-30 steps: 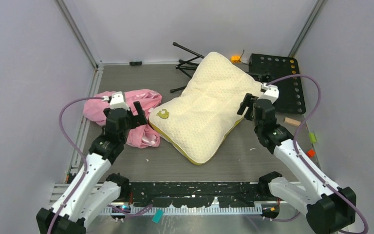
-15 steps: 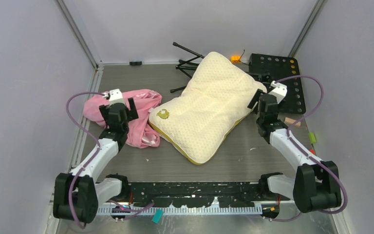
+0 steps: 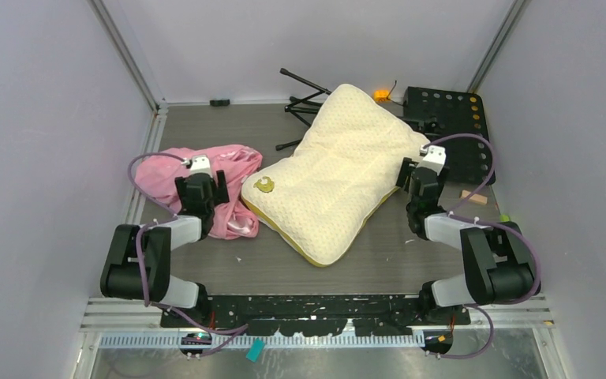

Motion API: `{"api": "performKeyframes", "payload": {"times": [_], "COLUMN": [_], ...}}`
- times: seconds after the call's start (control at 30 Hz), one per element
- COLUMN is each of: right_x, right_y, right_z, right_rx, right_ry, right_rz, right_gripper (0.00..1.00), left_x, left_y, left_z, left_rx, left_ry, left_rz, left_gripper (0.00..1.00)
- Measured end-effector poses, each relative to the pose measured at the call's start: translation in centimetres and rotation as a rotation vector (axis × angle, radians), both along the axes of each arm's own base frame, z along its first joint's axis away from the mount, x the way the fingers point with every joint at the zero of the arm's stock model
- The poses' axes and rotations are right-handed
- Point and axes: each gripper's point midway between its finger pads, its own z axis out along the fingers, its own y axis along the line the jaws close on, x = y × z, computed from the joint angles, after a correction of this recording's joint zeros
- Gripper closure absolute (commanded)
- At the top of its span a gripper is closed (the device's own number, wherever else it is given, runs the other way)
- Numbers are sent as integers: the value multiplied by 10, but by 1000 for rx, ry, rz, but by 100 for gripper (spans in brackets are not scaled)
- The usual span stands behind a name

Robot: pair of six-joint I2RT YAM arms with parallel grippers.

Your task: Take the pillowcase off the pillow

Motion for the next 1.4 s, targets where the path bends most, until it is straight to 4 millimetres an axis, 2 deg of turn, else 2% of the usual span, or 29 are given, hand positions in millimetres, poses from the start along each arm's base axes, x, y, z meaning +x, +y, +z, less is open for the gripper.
{"api": "performKeyframes", "payload": {"times": [0.1,0.2,0.33,0.43,0.53,0.63,0.73,0.8,0.87,0.9,0.93,0.97,1.0,1.4], "right_x": [1,0,2,1,-2,-8,-5,-3,-3,-3,-2,-2,-2,-3], "right_y": [0,-1,-5,-10,-18,-22,-21,-19,-18,-18,-17,-17,-17,-23], "right_z": [5,7,-3,-20,-21,-28,-26,-24,-25,-24,-24,-24,-24,-25], "right_rx": [-4,-7,-11,-1,42,73,86,93,97,99,99,100,100,97], "right_ry": [-8,-11,-1,3,-51,-80,-95,-101,-101,-102,-103,-103,-103,-102], "right_rz": [3,-4,-28,-46,-60,-64,-57,-51,-44,-43,-41,-40,-41,-60], "right_gripper": [21,22,21,21,22,25,34,39,39,39,32,14,10,9], "left_x": [3,12,20,22,25,24,21,16,16,17,18,18,19,20], "left_y": [-3,-6,-9,-10,-14,-17,-18,-19,-20,-20,-21,-21,-21,-21], "left_z": [-5,-1,-1,1,5,5,0,-10,-9,-7,-6,-5,-5,-1], "left_rx": [12,23,31,28,23,26,25,24,23,22,21,21,20,20], "left_ry": [9,-23,-54,-71,-94,-111,-133,-110,-118,-128,-136,-138,-142,-158], "left_rz": [-31,-61,-85,-93,-119,-142,-151,-160,-165,-166,-169,-169,-171,-172], "left_gripper": [10,7,5,5,6,8,11,1,0,0,0,0,0,0]}}
